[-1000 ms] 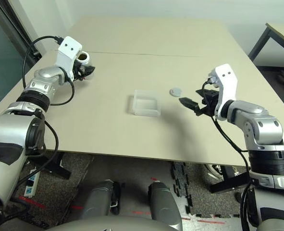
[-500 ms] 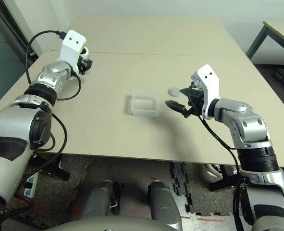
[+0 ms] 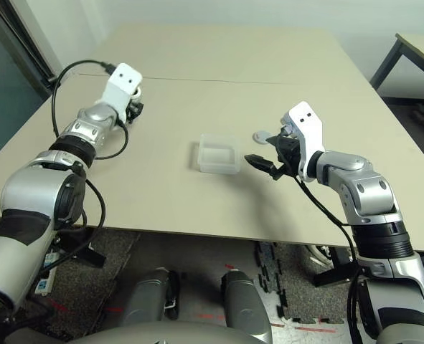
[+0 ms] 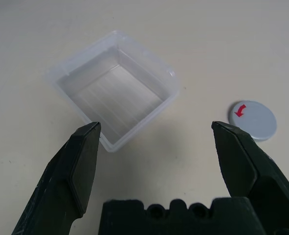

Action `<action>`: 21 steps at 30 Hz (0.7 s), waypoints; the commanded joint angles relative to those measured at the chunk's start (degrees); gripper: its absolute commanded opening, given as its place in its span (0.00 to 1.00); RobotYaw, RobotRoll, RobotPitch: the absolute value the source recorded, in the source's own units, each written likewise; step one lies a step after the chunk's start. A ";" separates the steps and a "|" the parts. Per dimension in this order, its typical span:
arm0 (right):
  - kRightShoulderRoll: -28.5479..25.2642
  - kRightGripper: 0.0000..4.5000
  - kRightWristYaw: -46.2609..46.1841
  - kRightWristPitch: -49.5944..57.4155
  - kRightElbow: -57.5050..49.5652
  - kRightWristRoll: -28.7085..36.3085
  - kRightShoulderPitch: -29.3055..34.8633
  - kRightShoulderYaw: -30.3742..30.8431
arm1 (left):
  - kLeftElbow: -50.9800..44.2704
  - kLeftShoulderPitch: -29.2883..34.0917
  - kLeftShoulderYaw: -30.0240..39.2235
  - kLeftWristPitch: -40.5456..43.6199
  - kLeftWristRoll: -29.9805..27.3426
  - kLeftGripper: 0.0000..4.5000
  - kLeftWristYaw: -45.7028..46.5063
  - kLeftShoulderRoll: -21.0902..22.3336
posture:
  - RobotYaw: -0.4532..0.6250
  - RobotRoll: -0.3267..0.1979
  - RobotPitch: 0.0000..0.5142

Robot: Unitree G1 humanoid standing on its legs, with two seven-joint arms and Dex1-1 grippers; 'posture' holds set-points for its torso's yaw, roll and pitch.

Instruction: Pour the medicine from the bottle into the box.

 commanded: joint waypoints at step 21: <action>6.48 1.00 -6.21 1.94 -4.34 0.02 -2.31 1.21 | 1.92 -2.09 -52.20 -16.66 47.61 0.59 20.24 -10.71 | 0.17 0.62 0.12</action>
